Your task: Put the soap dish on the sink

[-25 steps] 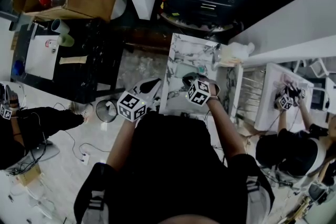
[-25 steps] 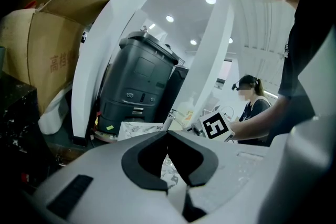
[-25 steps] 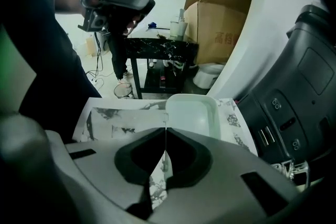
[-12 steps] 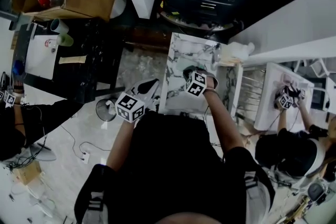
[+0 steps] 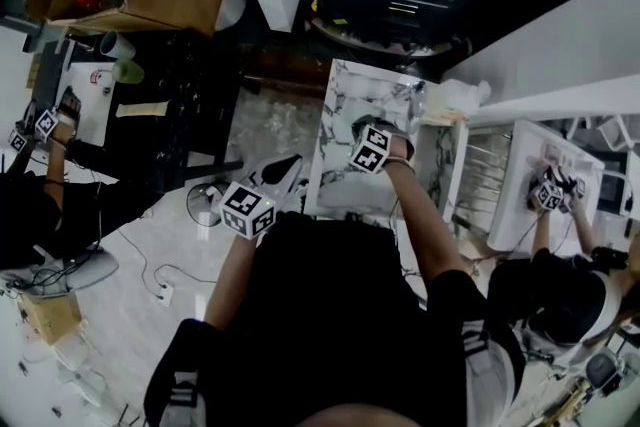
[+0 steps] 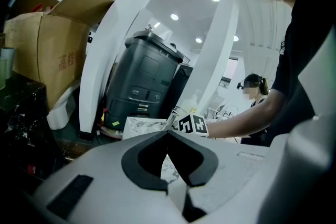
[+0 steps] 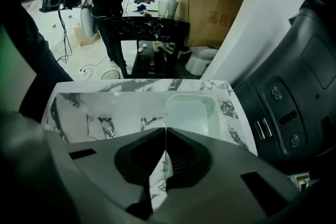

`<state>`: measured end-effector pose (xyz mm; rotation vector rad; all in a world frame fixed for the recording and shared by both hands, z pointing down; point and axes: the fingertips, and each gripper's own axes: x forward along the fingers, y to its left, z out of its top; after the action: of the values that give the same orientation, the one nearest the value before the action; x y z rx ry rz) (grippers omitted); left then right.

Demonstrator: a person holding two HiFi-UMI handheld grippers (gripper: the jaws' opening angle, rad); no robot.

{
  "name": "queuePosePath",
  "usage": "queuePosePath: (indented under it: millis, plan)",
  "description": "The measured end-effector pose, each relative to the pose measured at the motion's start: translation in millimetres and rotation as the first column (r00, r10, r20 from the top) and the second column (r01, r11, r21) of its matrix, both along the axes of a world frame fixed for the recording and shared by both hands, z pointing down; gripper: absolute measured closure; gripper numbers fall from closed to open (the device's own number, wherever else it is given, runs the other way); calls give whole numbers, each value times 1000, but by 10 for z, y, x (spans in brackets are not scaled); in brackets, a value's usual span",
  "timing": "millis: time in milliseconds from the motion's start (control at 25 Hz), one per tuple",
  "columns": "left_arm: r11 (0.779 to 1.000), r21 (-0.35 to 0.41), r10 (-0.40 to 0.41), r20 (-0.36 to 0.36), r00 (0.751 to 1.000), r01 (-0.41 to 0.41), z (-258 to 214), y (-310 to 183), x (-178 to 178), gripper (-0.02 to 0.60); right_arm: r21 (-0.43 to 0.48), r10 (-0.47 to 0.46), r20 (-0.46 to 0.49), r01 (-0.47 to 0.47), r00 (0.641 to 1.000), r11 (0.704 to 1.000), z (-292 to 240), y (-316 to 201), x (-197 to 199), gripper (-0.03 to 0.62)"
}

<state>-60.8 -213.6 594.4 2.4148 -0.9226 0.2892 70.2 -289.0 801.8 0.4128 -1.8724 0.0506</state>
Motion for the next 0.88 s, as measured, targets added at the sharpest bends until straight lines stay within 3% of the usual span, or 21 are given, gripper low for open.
queuePosePath:
  millis: [320, 880]
  plan:
    - [1000, -11, -4, 1, 1000, 4, 1, 76, 7, 583, -6, -62, -64, 61, 996, 998, 113, -13, -116, 594]
    - [1000, -18, -1, 16, 1000, 1, 40, 95, -56, 583, 61, -39, -182, 51, 983, 997, 277, -307, -6, 576]
